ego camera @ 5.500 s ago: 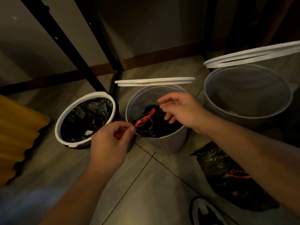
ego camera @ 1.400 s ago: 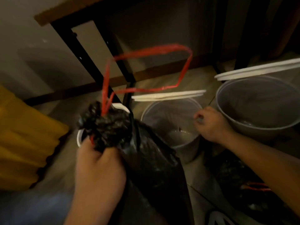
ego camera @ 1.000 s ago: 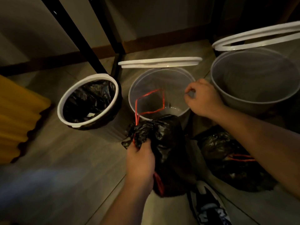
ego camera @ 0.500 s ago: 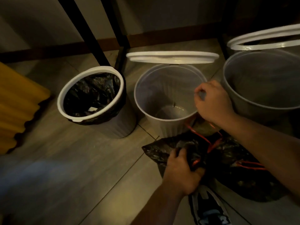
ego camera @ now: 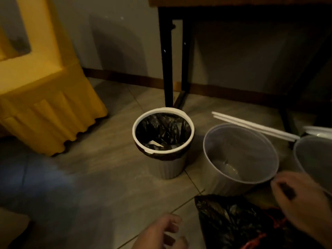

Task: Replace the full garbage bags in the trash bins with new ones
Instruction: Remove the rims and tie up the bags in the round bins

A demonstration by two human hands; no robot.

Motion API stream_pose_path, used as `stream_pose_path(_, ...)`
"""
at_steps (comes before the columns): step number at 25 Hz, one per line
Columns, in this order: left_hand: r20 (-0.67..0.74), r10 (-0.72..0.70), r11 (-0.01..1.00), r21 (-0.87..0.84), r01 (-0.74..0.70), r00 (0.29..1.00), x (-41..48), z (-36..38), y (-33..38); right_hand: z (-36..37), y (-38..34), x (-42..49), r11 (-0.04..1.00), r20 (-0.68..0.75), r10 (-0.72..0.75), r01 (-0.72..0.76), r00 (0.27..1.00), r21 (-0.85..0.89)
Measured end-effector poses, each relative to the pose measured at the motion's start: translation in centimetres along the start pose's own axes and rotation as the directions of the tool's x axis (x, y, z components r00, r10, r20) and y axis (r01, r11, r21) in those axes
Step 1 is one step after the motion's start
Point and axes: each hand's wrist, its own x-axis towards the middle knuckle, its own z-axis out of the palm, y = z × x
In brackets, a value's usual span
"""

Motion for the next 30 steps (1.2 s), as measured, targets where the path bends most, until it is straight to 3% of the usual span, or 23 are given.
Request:
stream_pose_path(2, 0.111, 0.028, 0.999, 0.012, -0.030, 0.993, -0.7, 0.2, 0.4, -2.5, -1.5, -2.4, 0.996, 0.111, -0.025, 0.034, 0.994, -0.078)
stream_pose_path(4, -0.002, 0.145, 0.987, 0.064, -0.144, 0.989, -1.1, 0.8, 0.0, -6.6, -2.8, -2.5, 0.983, 0.278, -0.150, 0.172, 0.949, -0.057)
stream_pose_path(5, -0.060, 0.178, 0.983, 0.057, -0.175, 0.982, -0.9, 1.4, -0.2, -9.0, -3.8, -1.7, 0.985, 0.363, -0.149, 0.172, 0.920, -0.032)
stream_pose_path(9, -0.148, 0.134, 0.990, -0.024, -0.139, 0.980, 1.1, 2.3, 1.0, -15.2, -14.0, 4.8, 0.983, 0.592, -0.147, 0.185, 0.792, -0.003)
stream_pose_path(13, -0.297, 0.095, 0.961, -0.221, -0.165, 0.950, 3.1, 0.5, -0.5, -6.6, -24.7, 11.3, 0.914, 0.544, -0.404, 0.351, 0.735, 0.205)
stream_pose_path(16, -0.360, 0.042, 0.933, -0.320, -0.166, 0.932, 4.0, -2.0, -2.2, 3.3, -30.8, 13.4, 0.873, 0.581, -0.486, 0.392, 0.653, 0.290)
stream_pose_path(18, -0.391, 0.016, 0.938, -0.312, -0.149, 0.920, 4.8, -4.2, -3.2, 7.9, -32.3, 13.6, 0.845, 0.563, -0.528, 0.459, 0.636, 0.275)
stream_pose_path(21, -0.436, -0.052, 0.938, -0.331, -0.106, 0.899, 8.7, -7.2, -3.2, 11.5, -30.2, 12.2, 0.860, 0.470, -0.508, 0.452, 0.722, 0.235)
stream_pose_path(24, -0.443, -0.167, 0.869, -0.488, -0.081, 0.881, 14.8, -9.5, -1.5, 14.0, -28.5, 10.8, 0.888, 0.363, -0.457, 0.397, 0.812, 0.230)
stream_pose_path(27, -0.456, -0.246, 0.803, -0.590, -0.084, 0.855, 19.4, -11.2, 0.3, 15.3, -28.8, 10.6, 0.857, 0.323, -0.504, 0.418, 0.801, 0.302)
stream_pose_path(30, -0.438, -0.284, 0.791, -0.610, -0.050, 0.853, 20.9, -12.3, 1.7, 15.3, -29.0, 11.1, 0.853, 0.371, -0.501, 0.375, 0.782, 0.363)
